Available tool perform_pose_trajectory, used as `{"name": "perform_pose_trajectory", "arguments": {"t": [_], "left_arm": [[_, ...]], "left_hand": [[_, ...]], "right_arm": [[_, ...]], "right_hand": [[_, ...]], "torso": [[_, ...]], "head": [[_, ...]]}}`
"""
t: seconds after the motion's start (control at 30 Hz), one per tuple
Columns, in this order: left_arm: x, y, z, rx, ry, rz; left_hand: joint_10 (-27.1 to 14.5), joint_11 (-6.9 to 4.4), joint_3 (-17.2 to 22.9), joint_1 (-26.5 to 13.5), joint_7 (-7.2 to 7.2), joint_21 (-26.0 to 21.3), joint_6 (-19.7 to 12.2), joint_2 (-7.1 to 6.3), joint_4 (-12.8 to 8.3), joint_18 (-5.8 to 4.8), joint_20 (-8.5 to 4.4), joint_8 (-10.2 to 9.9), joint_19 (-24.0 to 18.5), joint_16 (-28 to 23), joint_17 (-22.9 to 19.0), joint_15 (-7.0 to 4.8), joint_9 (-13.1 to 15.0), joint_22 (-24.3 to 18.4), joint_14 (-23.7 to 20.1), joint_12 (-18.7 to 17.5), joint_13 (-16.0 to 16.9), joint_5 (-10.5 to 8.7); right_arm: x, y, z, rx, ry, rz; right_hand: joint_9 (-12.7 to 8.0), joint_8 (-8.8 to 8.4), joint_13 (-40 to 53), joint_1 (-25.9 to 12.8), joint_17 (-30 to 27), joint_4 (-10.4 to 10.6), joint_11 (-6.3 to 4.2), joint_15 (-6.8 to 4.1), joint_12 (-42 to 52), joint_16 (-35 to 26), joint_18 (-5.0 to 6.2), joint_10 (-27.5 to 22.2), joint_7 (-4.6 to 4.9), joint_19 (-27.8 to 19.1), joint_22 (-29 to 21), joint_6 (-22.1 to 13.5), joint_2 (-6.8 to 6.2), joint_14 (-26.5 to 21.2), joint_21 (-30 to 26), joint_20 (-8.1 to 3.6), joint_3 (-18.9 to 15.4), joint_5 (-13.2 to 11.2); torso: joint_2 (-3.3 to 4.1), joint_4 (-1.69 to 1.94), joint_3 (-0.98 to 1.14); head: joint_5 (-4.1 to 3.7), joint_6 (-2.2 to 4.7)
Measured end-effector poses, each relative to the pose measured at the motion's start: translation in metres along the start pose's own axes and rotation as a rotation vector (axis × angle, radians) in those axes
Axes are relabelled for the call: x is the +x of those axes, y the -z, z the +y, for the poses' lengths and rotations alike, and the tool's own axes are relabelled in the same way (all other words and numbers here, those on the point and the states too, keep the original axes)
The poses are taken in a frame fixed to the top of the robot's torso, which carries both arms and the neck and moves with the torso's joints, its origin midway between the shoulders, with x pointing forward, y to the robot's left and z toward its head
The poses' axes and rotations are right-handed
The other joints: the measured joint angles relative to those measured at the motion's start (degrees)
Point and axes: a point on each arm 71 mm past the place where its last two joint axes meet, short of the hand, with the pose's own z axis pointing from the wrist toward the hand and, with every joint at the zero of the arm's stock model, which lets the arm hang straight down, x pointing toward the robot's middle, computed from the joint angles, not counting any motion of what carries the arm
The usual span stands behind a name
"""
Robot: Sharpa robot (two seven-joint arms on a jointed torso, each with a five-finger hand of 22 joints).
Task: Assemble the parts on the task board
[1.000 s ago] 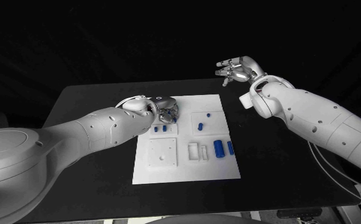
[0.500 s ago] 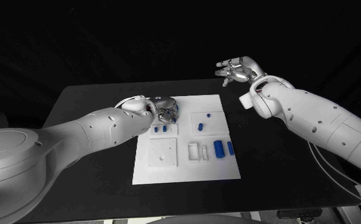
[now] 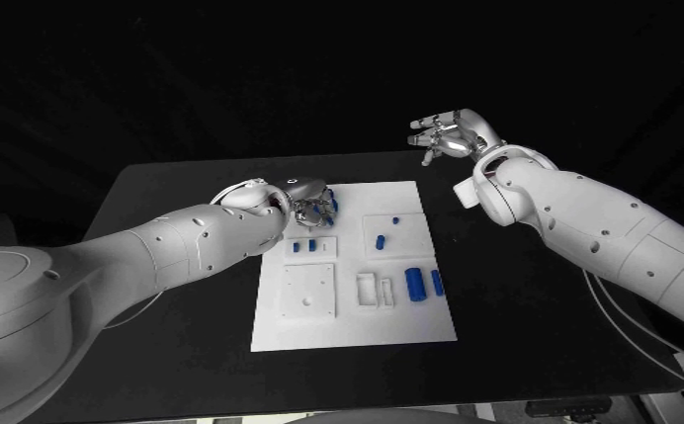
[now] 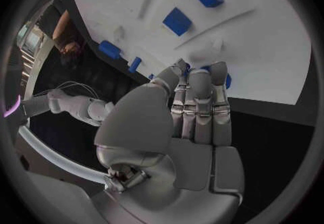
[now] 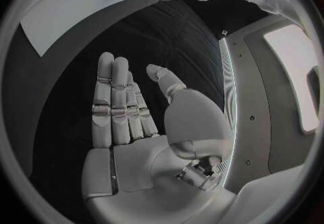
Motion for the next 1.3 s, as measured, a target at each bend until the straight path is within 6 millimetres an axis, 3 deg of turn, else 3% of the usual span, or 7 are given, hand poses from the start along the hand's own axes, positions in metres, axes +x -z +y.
{"name": "perform_pose_trajectory", "arguments": {"t": [0.5, 0.67, 1.3], "left_arm": [[-0.039, 0.015, 0.009, -0.011, 0.085, -0.064], [-0.041, 0.023, 0.018, -0.027, 0.096, -0.053], [-0.042, 0.042, 0.038, -0.064, 0.098, -0.037]], "left_hand": [[0.0, 0.00, -0.2, 0.0, 0.20, 0.0, 0.2, -0.01, -0.2, 0.00, 0.00, -0.1, 0.0, 0.0, 0.0, 0.01, 0.0, 0.0, 0.4, 0.0, 0.0, 0.01], [0.0, 0.00, -0.2, 0.2, 0.21, 0.0, 0.2, 0.15, -0.2, 0.00, 0.00, -0.1, 0.0, 0.0, 0.0, 0.01, 0.0, 0.0, 0.4, 0.0, 0.0, 1.56], [0.0, 0.01, -0.2, 0.2, 0.21, 0.0, 0.2, 0.16, -0.2, -0.01, 0.01, 0.2, 0.0, 0.0, 0.1, 0.01, 0.0, 0.0, 0.4, 0.0, 0.0, 1.56]], "right_arm": [[-0.003, 0.001, -0.002, 0.005, 0.004, -0.004], [-0.004, 0.001, -0.003, 0.006, 0.005, -0.005], [-0.006, 0.002, -0.004, 0.008, 0.008, -0.007]], "right_hand": [[0.0, 0.00, 0.0, 0.0, -0.1, 0.2, 0.00, 0.00, 0.0, 0.0, -0.03, 0.0, 0.00, 0.0, 0.0, 0.0, 0.00, 0.0, 0.0, 0.00, 0.2, 0.0], [0.0, 0.00, 0.0, 0.0, -0.1, 0.2, 0.00, 0.00, 0.0, 0.0, -0.32, 0.0, 0.17, 0.0, 0.0, 0.3, 0.00, 0.0, 0.0, 0.00, 0.2, 0.0], [0.0, 0.00, 0.0, 0.0, 0.0, 0.2, 0.00, 0.00, 0.0, 0.0, -0.34, 0.0, 0.12, 0.0, 0.1, 0.3, 0.00, 0.0, 0.0, 0.00, 0.2, 0.0]], "torso": [[-0.01, 0.14, 0.01], [0.02, 0.16, -0.06], [0.07, 0.02, -0.09]], "head": [[0.20, -0.07], [-0.09, 0.06], [0.55, -0.64]]}}
